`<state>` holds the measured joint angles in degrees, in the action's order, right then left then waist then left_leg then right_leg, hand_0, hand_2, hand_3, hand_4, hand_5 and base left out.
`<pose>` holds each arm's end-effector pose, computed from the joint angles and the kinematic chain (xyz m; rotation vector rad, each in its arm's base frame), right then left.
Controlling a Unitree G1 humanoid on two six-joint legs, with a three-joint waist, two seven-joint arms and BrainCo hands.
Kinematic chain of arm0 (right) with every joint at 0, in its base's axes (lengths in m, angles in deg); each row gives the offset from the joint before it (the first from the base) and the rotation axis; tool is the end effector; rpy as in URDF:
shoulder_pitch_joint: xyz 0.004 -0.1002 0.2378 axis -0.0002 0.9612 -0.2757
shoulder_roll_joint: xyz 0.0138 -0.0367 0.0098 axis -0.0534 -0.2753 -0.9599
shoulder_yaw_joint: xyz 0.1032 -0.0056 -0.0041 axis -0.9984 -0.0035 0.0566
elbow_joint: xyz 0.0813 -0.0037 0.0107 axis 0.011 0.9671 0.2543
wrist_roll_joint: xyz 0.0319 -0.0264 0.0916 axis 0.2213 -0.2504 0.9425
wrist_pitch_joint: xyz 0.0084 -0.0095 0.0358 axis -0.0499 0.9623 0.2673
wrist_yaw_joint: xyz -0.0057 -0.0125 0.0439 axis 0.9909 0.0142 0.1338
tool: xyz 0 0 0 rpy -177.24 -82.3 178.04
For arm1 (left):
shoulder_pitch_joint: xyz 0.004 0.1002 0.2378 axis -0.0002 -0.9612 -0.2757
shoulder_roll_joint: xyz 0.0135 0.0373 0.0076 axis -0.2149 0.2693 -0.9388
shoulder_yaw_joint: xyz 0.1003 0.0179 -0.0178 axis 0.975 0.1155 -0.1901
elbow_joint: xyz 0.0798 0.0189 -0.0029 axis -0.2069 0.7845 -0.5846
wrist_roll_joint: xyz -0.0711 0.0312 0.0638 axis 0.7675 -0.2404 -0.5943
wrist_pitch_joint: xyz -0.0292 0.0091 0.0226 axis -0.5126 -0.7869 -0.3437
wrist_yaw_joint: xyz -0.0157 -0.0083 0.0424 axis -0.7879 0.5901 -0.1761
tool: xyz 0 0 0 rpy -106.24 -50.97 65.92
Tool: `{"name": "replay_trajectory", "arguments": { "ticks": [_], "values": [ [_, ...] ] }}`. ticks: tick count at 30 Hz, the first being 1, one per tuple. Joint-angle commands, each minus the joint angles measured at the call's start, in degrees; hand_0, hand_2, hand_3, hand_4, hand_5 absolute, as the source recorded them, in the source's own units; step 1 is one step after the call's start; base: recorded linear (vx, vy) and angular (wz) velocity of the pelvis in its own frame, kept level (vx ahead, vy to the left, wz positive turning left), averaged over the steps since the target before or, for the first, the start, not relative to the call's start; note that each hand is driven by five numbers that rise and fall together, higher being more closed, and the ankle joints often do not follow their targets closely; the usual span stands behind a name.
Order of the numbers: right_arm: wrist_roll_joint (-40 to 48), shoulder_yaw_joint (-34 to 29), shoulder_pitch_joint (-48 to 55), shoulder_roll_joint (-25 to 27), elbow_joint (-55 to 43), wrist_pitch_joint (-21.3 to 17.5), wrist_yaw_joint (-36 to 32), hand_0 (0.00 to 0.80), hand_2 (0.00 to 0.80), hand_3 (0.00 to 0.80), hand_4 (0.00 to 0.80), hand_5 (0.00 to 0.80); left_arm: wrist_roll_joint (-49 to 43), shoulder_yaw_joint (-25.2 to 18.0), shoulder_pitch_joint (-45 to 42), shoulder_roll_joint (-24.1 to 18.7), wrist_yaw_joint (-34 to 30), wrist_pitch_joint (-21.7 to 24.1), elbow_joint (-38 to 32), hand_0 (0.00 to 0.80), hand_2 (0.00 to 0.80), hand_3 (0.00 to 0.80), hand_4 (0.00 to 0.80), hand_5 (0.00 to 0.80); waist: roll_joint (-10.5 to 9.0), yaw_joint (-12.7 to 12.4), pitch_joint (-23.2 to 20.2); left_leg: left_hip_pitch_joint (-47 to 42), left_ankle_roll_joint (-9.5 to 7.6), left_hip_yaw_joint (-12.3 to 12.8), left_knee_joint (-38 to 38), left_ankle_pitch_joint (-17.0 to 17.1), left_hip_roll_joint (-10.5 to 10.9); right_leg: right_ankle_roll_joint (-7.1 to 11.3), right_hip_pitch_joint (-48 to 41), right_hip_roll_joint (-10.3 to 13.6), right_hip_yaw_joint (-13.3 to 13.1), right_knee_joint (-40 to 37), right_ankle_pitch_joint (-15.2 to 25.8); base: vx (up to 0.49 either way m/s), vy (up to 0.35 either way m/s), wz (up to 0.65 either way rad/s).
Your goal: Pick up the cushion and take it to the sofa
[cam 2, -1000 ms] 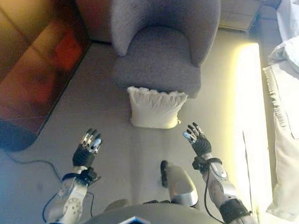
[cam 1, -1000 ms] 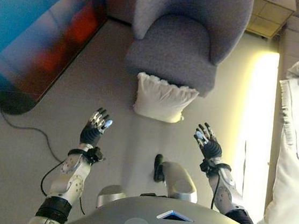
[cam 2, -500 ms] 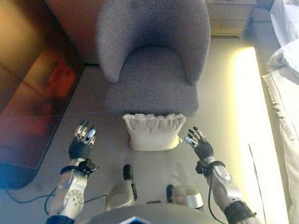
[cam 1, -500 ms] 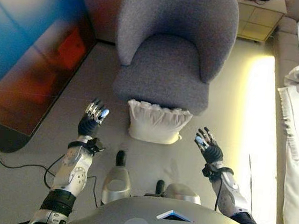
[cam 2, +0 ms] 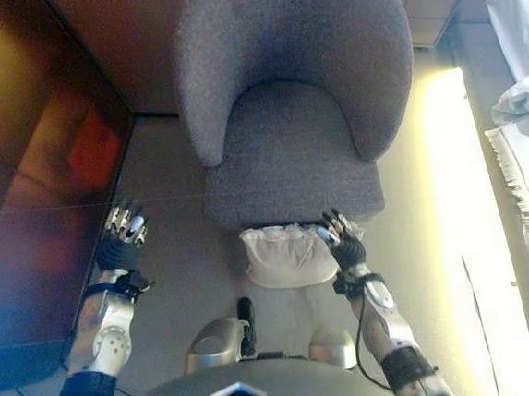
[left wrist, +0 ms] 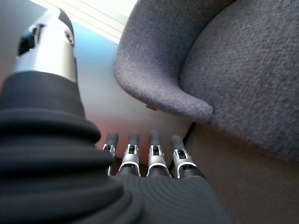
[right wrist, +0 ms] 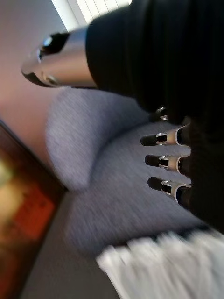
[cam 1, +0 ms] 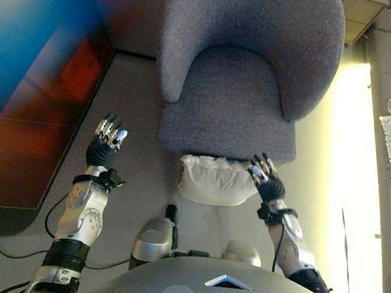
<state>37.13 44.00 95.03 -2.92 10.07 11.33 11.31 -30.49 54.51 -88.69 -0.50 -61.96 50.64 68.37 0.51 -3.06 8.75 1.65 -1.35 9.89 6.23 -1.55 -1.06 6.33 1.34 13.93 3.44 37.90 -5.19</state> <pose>0.1489 -0.1691 -0.0383 0.4775 0.3683 0.0306 0.1490 0.2360 -0.0048 -0.3548 0.1669 0.1501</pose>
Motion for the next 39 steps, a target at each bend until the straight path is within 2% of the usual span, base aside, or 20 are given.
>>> {"name": "replay_trajectory", "arguments": {
  "ticks": [1,2,3,5,6,8,11,13,16,17,18,19,21,23,26,27,29,32,37,39],
  "values": [
    [0.18,0.11,0.36,0.30,-0.32,-2.62,-0.81,0.000,0.000,0.000,0.000,0.000,0.37,-1.25,-3.06,-2.37,-2.75,2.44,-5.01,0.000,0.000,0.000,0.000,0.000,-0.94,-0.91,-3.59,5.62,0.48,-2.54,1.07,2.36,-0.41,0.80,1.08,3.24,4.41,-8.84,11.38,0.300,-0.083,-0.15],
    [0.14,0.11,0.47,0.36,-0.62,-2.42,-0.83,0.000,0.000,0.000,0.000,0.000,0.55,-1.53,-3.29,-2.52,-3.24,2.53,-5.20,0.000,0.000,0.000,0.000,0.000,-1.19,-0.57,-3.25,4.83,0.82,-2.67,1.30,1.87,-0.33,0.87,1.39,3.81,5.05,-11.62,11.32,0.309,-0.196,-0.14],
    [0.13,-0.04,0.79,0.73,-1.15,-2.21,-1.20,0.000,0.000,0.000,0.000,0.000,1.19,-1.70,-3.69,-3.01,-3.74,3.27,-5.38,0.000,0.000,0.000,0.000,0.000,-1.95,0.37,-2.69,3.17,1.82,-3.05,1.79,0.39,-0.44,1.26,3.64,4.94,5.17,-19.01,12.42,0.249,-0.183,-0.22],
    [0.29,-0.09,0.94,0.91,-1.35,-2.07,-1.27,0.000,0.000,0.000,0.000,0.000,1.49,-1.86,-3.93,-3.18,-3.94,3.45,-5.45,0.000,0.000,0.000,0.000,0.000,-2.09,0.89,-2.14,2.28,2.22,-3.30,2.22,-0.58,-0.70,1.51,3.63,5.12,5.20,-21.54,12.64,0.206,-0.182,-0.18],
    [0.99,-0.51,1.36,1.52,-1.98,-1.52,-2.02,0.000,0.000,0.000,0.000,0.000,2.47,-1.80,-4.45,-3.64,-4.52,4.85,-4.78,0.000,0.000,0.000,0.000,0.000,-3.25,2.09,-1.67,1.31,3.36,-3.19,3.45,-2.85,-1.40,3.12,4.82,5.90,3.97,-29.50,14.41,0.310,-0.270,0.12],
    [1.46,-0.71,0.99,2.08,-2.07,-1.02,-2.59,0.000,0.000,0.000,0.000,0.000,3.30,-1.72,-5.08,-4.13,-5.46,5.83,-4.90,0.000,0.000,0.000,0.000,0.000,-4.65,3.21,-1.32,-0.19,4.31,-3.57,5.19,-6.27,-1.79,5.50,6.33,6.90,3.07,-36.70,19.89,0.407,-0.295,0.14],
    [1.35,-1.43,-0.97,1.98,-1.17,0.85,-3.21,0.000,0.000,0.000,0.000,0.000,6.45,-2.73,-6.69,-3.85,-6.47,5.58,-5.89,0.000,0.000,0.000,0.000,0.000,-5.15,3.43,-1.49,-2.56,4.89,-4.22,6.44,-9.46,-3.19,6.65,8.31,7.56,2.81,-38.91,22.16,0.375,-0.210,0.15],
    [0.69,-1.91,-2.18,1.69,-0.39,1.94,-4.07,0.000,0.000,0.000,0.000,0.000,11.64,-4.21,-7.15,-2.35,-9.24,2.86,-5.85,0.000,0.000,0.000,0.000,0.000,-5.22,3.23,-1.79,-3.57,5.36,-4.92,7.79,-10.89,-4.33,6.73,7.98,7.83,2.05,-36.83,20.94,0.343,-0.191,0.50],
    [0.52,-1.06,-3.31,1.36,0.28,2.14,-2.99,0.000,0.000,0.000,0.000,0.000,7.77,-3.68,-6.82,-1.65,-8.26,2.60,-5.67,0.000,0.000,0.000,0.000,0.000,-4.57,3.80,-2.54,-3.61,6.69,-6.99,9.94,-9.82,-7.13,6.41,7.51,5.38,-0.68,-33.68,16.94,0.332,-0.185,0.27],
    [0.28,-0.55,-3.23,1.59,-0.43,2.79,-2.18,0.000,0.000,0.000,0.000,0.000,6.55,-3.43,-6.81,-1.69,-7.00,1.98,-6.22,0.000,0.000,0.000,0.000,0.000,-4.25,4.09,-2.74,-4.15,7.07,-7.20,10.51,-8.70,-8.25,6.26,7.58,4.66,-0.65,-32.43,15.60,0.289,-0.161,0.45],
    [0.16,-0.06,-2.98,2.02,-1.47,3.41,-1.32,0.000,0.000,0.000,0.000,0.000,5.59,-3.25,-6.71,-1.81,-6.02,1.77,-6.62,0.000,0.000,0.000,0.000,0.000,-3.94,4.56,-2.99,-4.37,7.62,-6.63,11.68,-6.68,-9.69,5.98,7.47,3.80,-0.38,-31.59,14.22,0.211,-0.124,0.48],
    [-0.25,0.12,-2.53,2.52,-2.29,3.89,-0.68,0.000,0.000,0.000,0.000,0.000,4.77,-2.84,-6.20,-1.94,-5.20,1.71,-6.84,0.000,0.000,0.000,0.000,0.000,-3.62,4.82,-3.09,-2.75,8.69,-6.29,14.94,-2.75,-11.20,5.10,6.64,2.77,0.16,-31.29,12.76,0.168,-0.131,0.46],
    [-2.04,0.25,-2.26,3.71,-1.99,2.54,0.35,0.000,0.000,0.000,0.000,0.000,3.65,-1.72,-4.78,-1.83,-2.94,0.54,-7.25,0.000,0.000,0.000,0.000,0.000,-3.44,4.66,-2.82,2.56,9.77,-6.04,22.13,2.34,-12.37,3.05,4.34,1.74,2.34,-31.24,11.22,0.148,-0.083,0.66],
    [-3.55,-0.13,-1.90,4.89,-1.94,1.09,0.81,0.000,0.000,0.000,0.000,0.000,2.89,-0.84,-3.76,-0.93,-1.64,-0.45,-6.15,0.000,0.000,0.000,0.000,0.000,-2.81,4.39,-2.85,3.93,10.25,-4.91,19.22,3.92,-12.98,2.60,2.24,2.05,4.68,-31.84,10.29,0.118,0.109,0.64],
    [-5.36,-0.26,-1.61,6.09,-1.63,-2.33,1.51,0.000,0.000,0.000,0.000,0.000,-5.02,1.24,-1.76,-1.64,0.08,1.05,-2.70,0.000,0.000,0.000,0.000,0.000,-0.53,3.74,-2.75,4.61,11.46,-1.68,4.50,8.22,-14.62,4.01,0.85,2.85,7.69,-32.21,8.74,0.100,0.263,0.37],
    [-6.09,-0.11,-1.60,6.37,-1.61,-2.96,2.23,0.000,0.000,0.000,0.000,0.000,-6.73,1.98,-1.19,-1.94,0.89,0.84,-1.64,0.000,0.000,0.000,0.000,0.000,-0.16,3.17,-2.48,5.71,12.05,-3.45,3.61,10.17,-14.67,4.10,0.44,3.02,7.76,-31.84,8.17,0.089,0.214,0.43],
    [-6.87,-0.06,-2.17,6.85,-1.16,-3.08,3.56,0.000,0.000,0.000,0.000,0.000,-6.93,2.54,0.21,-2.05,0.11,-0.15,0.14,0.000,0.000,0.000,0.000,0.000,-0.42,3.36,-2.43,5.04,11.36,-4.52,2.63,6.47,-13.51,4.97,0.42,5.02,7.83,-31.48,8.37,0.092,0.144,0.29],
    [-3.70,-1.05,-1.13,6.36,-1.44,-2.61,1.18,0.000,0.000,0.000,0.000,0.000,-5.15,2.84,-0.45,-2.75,-2.23,-0.43,-1.27,0.000,0.000,0.000,0.000,0.000,-0.44,3.83,-2.51,2.51,10.78,-2.61,1.58,4.03,-12.54,6.18,0.37,7.69,8.12,-31.46,10.34,0.109,0.082,-0.07],
    [1.84,-1.88,0.00,3.93,-1.69,-1.96,-2.66,0.000,0.000,0.000,0.000,0.000,2.32,3.64,0.16,-2.81,-5.52,-1.88,-2.73,0.000,0.000,0.000,0.000,0.000,-0.76,4.17,-3.49,0.49,9.83,-0.82,-0.65,3.56,-11.58,6.74,-0.94,7.79,8.40,-33.89,11.47,0.092,0.019,-0.22],
    [1.54,-1.88,-0.31,3.18,-0.97,-1.70,-2.85,0.000,0.000,0.000,0.000,0.000,2.07,3.90,0.45,-2.31,-5.08,-1.68,-2.43,0.000,0.000,0.000,0.000,0.000,-0.92,4.04,-3.80,-0.06,9.81,-0.30,-1.17,3.49,-11.73,6.93,-1.33,7.50,9.20,-34.85,11.67,0.048,-0.027,-0.21]
  ]
}}
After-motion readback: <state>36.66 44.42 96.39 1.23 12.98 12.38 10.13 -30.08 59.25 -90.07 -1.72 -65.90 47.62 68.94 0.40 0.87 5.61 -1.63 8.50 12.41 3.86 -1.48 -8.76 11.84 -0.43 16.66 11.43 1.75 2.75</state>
